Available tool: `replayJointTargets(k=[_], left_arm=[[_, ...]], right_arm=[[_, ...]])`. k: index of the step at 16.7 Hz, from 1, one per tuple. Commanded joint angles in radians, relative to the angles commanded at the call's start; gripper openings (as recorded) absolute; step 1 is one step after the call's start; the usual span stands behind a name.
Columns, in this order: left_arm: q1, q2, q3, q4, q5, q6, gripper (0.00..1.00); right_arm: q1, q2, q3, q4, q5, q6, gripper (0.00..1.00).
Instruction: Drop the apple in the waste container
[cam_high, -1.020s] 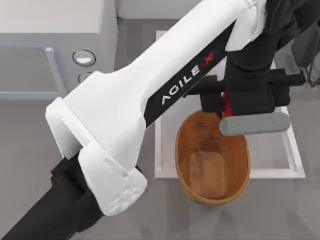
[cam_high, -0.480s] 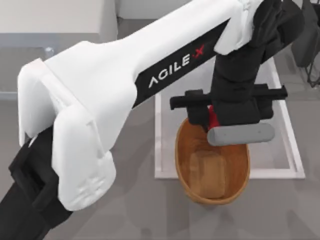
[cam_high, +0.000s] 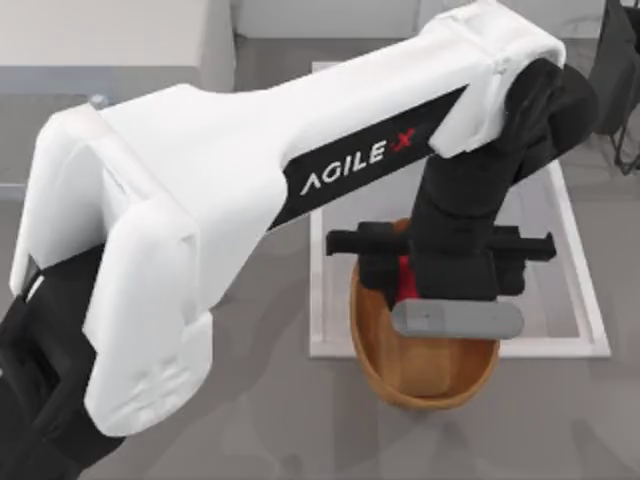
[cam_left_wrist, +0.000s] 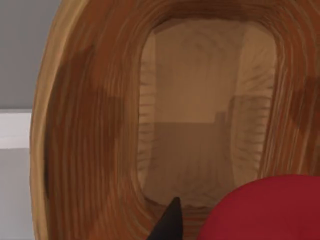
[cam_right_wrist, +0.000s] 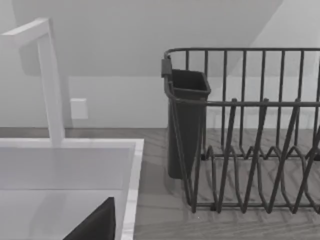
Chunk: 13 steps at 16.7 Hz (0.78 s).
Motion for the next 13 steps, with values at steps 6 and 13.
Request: replayJointTargets(k=[6,13], left_arm=[[0.0,0.0,0.0,0.0,0.0,0.0,0.15],[0.0,0.0,0.0,0.0,0.0,0.0,0.68]], right_arm=[[0.0,0.0,0.0,0.0,0.0,0.0,1.0],[0.0,0.0,0.0,0.0,0.0,0.0,1.0]])
